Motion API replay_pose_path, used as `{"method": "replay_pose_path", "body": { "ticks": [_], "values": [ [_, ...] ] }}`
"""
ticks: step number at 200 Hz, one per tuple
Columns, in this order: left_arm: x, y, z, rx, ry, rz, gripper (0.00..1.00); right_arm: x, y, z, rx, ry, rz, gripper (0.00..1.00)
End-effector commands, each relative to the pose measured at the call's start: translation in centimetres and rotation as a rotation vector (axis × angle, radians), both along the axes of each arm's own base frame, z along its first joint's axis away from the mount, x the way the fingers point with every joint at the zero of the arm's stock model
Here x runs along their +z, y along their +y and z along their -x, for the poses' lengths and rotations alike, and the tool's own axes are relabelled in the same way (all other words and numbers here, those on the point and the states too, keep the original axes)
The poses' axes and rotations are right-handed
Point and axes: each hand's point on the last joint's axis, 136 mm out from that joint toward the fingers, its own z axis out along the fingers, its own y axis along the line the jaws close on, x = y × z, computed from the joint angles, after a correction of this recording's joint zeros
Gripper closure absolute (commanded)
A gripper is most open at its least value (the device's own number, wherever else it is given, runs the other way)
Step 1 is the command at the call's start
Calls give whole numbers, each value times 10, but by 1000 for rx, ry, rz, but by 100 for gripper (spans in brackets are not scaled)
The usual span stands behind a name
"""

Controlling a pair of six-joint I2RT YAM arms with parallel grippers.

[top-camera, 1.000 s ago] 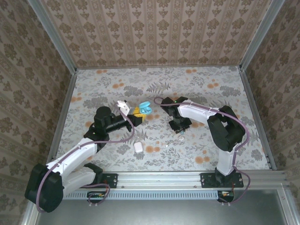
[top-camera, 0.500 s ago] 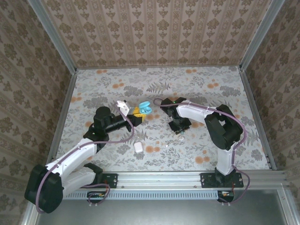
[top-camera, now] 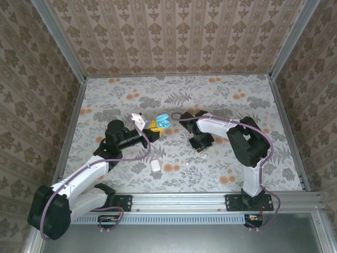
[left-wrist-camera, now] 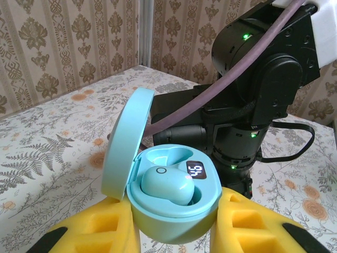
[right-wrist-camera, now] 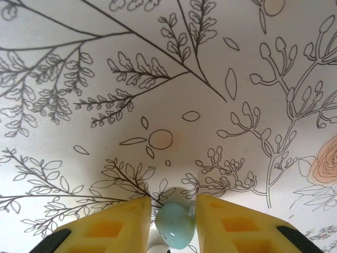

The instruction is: Insert the wireless bluetooth earbuds into the charging case

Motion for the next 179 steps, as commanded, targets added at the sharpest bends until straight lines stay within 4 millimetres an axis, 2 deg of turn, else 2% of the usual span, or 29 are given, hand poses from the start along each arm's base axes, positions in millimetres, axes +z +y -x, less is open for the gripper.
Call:
{"method": "replay_pose_path", "body": {
  "ticks": [1,23,64,102,133,179],
  "values": [
    [3,4,2,5,-25,0,76,-12,-3,5,21,42,35,73],
    [4,3,1,4,-29,-5,75,-6,-4,2,22,20,38,79],
    [6,-1,-2,-10,-30,-6,75,11,-7,-4,26,-23,46,81],
    [11,-5,-5,-20,-29,6,75,32,0,-10,11,-92,-14,83],
    [8,-7,-5,-26,-19,5,76,56,8,-15,-1,-160,-90,84],
    [14,-5,-2,-19,-27,15,76,103,28,-21,-14,-272,-270,88]
  ]
}}
